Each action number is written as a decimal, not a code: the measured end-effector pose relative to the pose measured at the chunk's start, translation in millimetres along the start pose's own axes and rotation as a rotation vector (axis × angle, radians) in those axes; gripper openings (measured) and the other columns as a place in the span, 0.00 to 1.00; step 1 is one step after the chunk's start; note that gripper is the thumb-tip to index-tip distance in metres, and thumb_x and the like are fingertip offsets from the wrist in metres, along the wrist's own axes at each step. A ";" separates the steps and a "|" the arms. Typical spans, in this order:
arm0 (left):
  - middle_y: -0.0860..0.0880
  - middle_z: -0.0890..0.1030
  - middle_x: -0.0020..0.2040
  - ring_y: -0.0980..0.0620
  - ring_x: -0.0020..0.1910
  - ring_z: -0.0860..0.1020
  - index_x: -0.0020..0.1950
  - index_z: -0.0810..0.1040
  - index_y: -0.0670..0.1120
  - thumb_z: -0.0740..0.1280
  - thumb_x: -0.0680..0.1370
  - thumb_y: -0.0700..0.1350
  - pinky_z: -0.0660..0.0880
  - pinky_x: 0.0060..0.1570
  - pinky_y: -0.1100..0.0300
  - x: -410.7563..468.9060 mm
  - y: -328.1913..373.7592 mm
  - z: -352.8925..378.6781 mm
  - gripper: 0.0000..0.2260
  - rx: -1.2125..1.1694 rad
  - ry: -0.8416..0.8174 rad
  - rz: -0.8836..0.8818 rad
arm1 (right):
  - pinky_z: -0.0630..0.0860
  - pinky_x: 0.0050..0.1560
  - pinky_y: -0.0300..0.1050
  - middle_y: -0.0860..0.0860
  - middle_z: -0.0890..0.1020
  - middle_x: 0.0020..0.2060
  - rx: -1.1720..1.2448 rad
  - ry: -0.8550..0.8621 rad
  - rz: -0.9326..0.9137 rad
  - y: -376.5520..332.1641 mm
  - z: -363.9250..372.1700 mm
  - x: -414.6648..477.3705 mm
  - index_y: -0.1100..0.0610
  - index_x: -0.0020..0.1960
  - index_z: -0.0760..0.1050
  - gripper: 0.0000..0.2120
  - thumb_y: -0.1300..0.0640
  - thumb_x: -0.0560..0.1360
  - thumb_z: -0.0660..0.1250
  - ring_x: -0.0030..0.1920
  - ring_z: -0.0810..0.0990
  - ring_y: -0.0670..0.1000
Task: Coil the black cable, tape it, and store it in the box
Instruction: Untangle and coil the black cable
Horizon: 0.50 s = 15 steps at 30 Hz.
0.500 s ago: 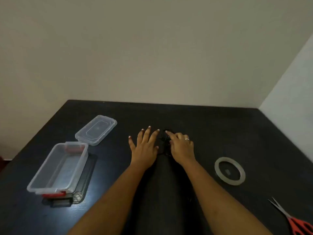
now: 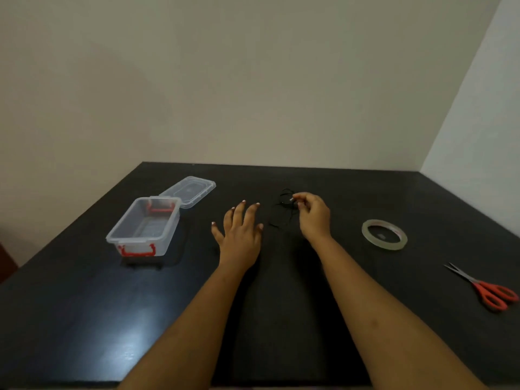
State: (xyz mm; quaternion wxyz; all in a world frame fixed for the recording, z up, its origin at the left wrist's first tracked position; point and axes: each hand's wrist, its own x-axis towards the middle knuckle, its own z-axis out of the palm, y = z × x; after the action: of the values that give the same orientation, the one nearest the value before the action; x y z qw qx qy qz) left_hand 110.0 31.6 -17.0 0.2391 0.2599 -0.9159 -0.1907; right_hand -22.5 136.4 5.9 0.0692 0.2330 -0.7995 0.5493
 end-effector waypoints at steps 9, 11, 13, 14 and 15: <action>0.48 0.74 0.63 0.48 0.61 0.72 0.65 0.71 0.50 0.63 0.79 0.48 0.69 0.63 0.47 -35.7 32.2 -50.0 0.15 -0.436 0.012 0.051 | 0.77 0.41 0.45 0.50 0.79 0.42 0.664 -0.156 0.079 -69.1 -72.4 -48.8 0.56 0.47 0.79 0.18 0.72 0.77 0.55 0.33 0.75 0.46; 0.47 0.72 0.66 0.48 0.64 0.70 0.69 0.67 0.50 0.68 0.75 0.47 0.69 0.62 0.52 -44.0 51.6 -57.2 0.23 -0.518 -0.101 0.128 | 0.80 0.39 0.45 0.50 0.78 0.42 0.800 -0.235 0.071 -81.5 -86.2 -56.7 0.56 0.48 0.78 0.18 0.72 0.77 0.53 0.28 0.71 0.44; 0.46 0.72 0.66 0.48 0.65 0.70 0.70 0.66 0.52 0.71 0.74 0.47 0.70 0.63 0.51 -49.8 73.1 -61.9 0.26 -0.567 -0.242 0.150 | 0.78 0.32 0.40 0.50 0.77 0.43 0.846 -0.292 0.053 -91.8 -96.6 -62.5 0.56 0.48 0.77 0.17 0.71 0.78 0.53 0.25 0.69 0.42; 0.46 0.73 0.65 0.48 0.64 0.71 0.69 0.67 0.51 0.70 0.74 0.46 0.71 0.63 0.50 -52.1 82.6 -62.4 0.25 -0.593 -0.329 0.150 | 0.75 0.29 0.38 0.50 0.77 0.43 0.840 -0.301 0.043 -95.4 -99.5 -64.4 0.56 0.48 0.77 0.17 0.71 0.79 0.53 0.24 0.68 0.42; 0.47 0.74 0.64 0.48 0.64 0.72 0.68 0.68 0.51 0.70 0.74 0.46 0.71 0.63 0.51 -54.4 90.5 -61.2 0.23 -0.590 -0.422 0.147 | 0.72 0.26 0.36 0.50 0.77 0.42 0.834 -0.298 0.033 -97.7 -101.8 -65.7 0.55 0.48 0.77 0.16 0.70 0.79 0.54 0.24 0.67 0.42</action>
State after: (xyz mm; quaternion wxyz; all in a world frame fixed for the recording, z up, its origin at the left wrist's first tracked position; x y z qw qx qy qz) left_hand 148.8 120.4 57.1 0.1228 0.0680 -0.8670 -0.4782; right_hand 64.6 220.4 103.9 -0.1556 0.3046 -0.5142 0.7865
